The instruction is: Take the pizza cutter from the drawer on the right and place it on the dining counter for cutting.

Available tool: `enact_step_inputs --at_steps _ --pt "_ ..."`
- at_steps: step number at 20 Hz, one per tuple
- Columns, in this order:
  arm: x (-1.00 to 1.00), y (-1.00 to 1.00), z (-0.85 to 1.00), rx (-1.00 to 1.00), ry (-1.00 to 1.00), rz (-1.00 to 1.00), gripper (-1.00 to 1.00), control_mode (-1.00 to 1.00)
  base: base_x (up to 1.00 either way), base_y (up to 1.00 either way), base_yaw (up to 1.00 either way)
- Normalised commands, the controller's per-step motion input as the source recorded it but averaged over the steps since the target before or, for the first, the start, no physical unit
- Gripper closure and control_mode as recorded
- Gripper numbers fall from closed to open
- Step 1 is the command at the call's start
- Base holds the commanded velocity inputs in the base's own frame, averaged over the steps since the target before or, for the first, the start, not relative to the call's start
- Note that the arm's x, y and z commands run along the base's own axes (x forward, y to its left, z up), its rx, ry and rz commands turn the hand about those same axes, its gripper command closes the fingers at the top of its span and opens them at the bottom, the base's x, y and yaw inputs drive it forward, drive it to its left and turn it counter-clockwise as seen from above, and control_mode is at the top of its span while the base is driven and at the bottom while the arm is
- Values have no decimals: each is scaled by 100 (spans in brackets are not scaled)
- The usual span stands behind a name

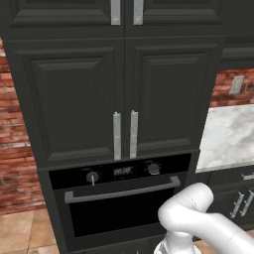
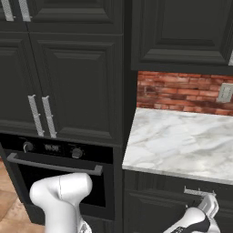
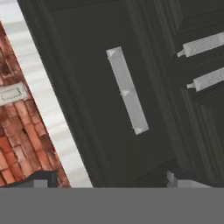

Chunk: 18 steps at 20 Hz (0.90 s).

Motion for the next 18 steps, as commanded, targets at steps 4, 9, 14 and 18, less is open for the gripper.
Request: enact_step_inputs --at_steps 4,9,14,18 --pt "17 0 -37 -12 -1 -4 -100 -100 0 0 0" --pt "8 0 -36 -14 0 -2 -100 -100 0 0 0" --pt "15 -7 -8 -3 0 -1 -100 -100 0 0 0" --pt "26 -17 -6 0 -6 0 -100 -100 0 0 0"
